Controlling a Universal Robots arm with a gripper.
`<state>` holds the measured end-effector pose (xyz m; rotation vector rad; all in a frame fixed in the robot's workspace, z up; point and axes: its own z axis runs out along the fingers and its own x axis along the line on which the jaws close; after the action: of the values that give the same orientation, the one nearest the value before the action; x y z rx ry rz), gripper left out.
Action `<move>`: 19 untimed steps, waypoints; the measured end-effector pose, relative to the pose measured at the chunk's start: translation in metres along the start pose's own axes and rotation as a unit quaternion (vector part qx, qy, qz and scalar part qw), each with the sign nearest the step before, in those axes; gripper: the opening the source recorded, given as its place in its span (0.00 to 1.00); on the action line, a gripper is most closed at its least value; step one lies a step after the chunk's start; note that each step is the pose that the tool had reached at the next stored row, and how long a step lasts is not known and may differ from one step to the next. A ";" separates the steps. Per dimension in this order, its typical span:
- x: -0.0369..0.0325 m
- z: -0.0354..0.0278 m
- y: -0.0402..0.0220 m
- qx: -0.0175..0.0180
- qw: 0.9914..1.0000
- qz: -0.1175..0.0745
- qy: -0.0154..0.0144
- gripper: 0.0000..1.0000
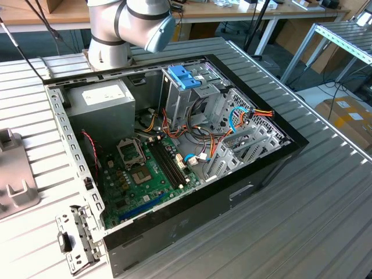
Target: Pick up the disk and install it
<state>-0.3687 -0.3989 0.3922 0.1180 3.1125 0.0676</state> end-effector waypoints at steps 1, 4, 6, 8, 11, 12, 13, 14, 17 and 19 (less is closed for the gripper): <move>0.0004 0.0000 0.0000 0.000 1.000 0.000 0.000 0.11; 0.0023 0.0000 -0.0002 0.000 1.000 0.000 0.000 0.11; 0.0037 -0.0001 -0.0003 0.000 1.000 0.000 0.000 0.11; 0.0049 -0.0001 -0.0004 0.000 1.000 0.000 0.000 0.11; 0.0069 -0.0002 -0.0005 0.000 1.000 0.000 0.000 0.11; 0.0076 -0.0002 -0.0006 0.000 1.000 0.000 0.000 0.11; 0.0084 -0.0002 -0.0007 0.000 1.000 0.000 0.000 0.11; 0.0090 -0.0002 -0.0007 0.000 1.000 0.000 0.000 0.11; 0.0119 -0.0003 -0.0009 0.000 1.000 0.000 0.000 0.11; 0.0129 -0.0003 -0.0010 0.000 1.000 0.000 0.000 0.11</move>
<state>-0.3817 -0.3989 0.3922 0.1180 3.1125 0.0676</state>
